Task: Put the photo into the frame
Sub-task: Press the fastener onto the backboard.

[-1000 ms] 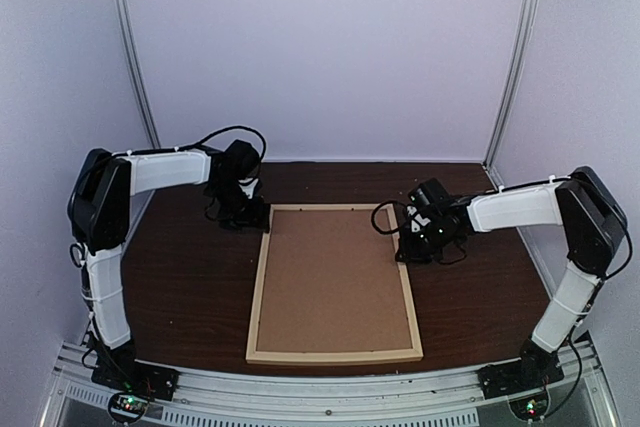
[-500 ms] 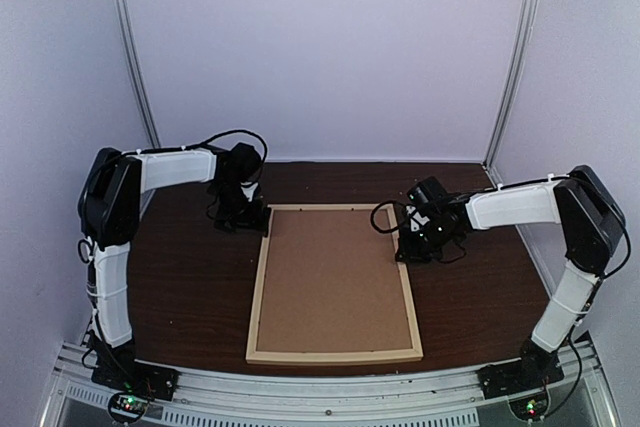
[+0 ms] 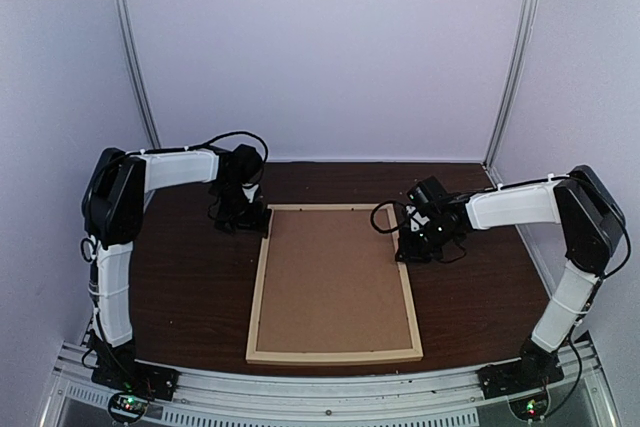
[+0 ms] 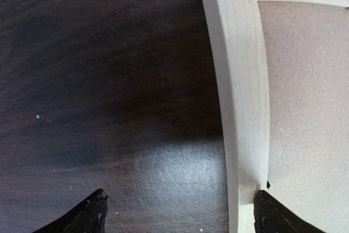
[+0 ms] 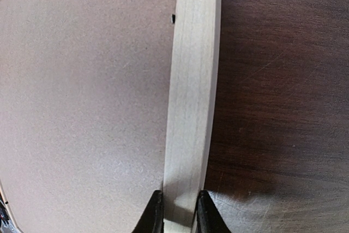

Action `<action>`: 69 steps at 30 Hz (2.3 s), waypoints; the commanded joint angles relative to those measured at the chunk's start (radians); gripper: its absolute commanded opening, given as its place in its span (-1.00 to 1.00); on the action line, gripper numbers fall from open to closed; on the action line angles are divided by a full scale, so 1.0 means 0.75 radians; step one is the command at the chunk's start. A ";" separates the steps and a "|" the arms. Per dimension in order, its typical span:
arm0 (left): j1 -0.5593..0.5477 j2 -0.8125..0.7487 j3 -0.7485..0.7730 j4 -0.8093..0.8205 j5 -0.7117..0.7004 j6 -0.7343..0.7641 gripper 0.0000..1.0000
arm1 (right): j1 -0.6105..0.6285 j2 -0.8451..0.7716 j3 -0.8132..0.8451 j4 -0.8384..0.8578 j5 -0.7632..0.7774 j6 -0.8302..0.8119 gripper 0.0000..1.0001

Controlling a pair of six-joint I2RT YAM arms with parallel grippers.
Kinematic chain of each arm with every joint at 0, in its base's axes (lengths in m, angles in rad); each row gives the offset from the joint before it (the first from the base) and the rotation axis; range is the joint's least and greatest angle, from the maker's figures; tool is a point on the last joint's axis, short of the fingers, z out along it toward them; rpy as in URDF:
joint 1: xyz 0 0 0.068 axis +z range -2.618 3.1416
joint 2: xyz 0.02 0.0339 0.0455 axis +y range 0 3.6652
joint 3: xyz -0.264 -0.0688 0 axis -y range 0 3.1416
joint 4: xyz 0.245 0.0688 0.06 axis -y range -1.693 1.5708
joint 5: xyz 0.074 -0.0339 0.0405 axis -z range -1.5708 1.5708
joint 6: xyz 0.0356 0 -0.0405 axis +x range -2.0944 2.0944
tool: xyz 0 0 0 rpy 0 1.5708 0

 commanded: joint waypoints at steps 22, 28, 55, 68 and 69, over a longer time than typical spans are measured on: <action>-0.018 0.119 0.006 0.019 0.040 -0.026 0.86 | -0.014 -0.005 -0.062 0.054 0.010 -0.003 -0.76; -0.054 0.146 0.009 0.023 0.045 -0.036 0.85 | -0.012 0.013 -0.069 0.073 -0.009 0.008 -0.77; -0.107 0.158 0.016 0.068 0.058 -0.041 0.85 | -0.011 0.058 -0.085 0.110 -0.034 0.017 -0.79; -0.107 -0.243 -0.237 0.156 0.059 -0.053 0.86 | -0.012 0.060 -0.074 0.102 -0.030 0.012 -0.80; -0.107 -0.274 -0.260 0.145 0.055 -0.053 0.86 | -0.012 0.061 -0.073 0.102 -0.031 0.013 -0.80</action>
